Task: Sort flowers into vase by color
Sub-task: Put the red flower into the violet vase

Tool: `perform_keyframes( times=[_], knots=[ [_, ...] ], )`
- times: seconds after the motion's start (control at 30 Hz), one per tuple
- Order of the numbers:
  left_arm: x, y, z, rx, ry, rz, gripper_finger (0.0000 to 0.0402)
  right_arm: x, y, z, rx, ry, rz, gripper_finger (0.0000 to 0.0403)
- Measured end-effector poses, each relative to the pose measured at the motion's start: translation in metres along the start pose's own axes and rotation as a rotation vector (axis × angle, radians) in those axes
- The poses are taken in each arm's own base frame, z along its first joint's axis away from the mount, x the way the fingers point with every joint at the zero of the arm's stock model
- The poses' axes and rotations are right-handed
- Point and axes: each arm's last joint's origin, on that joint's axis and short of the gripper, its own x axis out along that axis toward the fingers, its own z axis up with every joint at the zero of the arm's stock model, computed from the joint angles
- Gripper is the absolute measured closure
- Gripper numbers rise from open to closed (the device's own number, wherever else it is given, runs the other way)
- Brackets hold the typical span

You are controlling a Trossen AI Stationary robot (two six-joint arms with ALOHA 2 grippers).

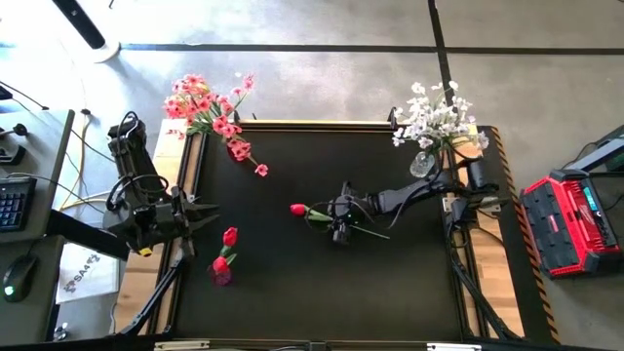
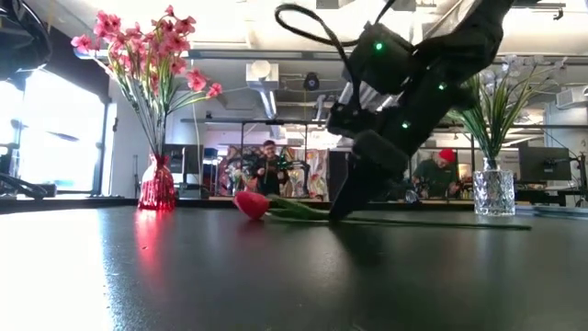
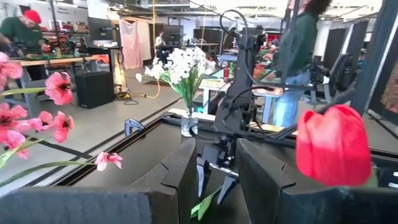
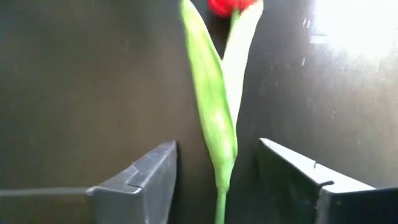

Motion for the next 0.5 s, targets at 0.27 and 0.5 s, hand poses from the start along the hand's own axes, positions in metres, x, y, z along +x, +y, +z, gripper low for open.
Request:
perform_keyframes(
  times=[0.27,0.5],
  knots=[
    [0.0048,0.0011,0.0000,0.030,-0.002,0.035,0.0300,0.0097,-0.0041,-0.0016,0.025,-0.016,-0.044,0.0305],
    [0.0101,0.0034,0.0023,0.049,-0.003,0.074,0.0300,0.0062,0.0006,0.0062,0.118,-0.104,-0.022,0.0386]
  ],
)
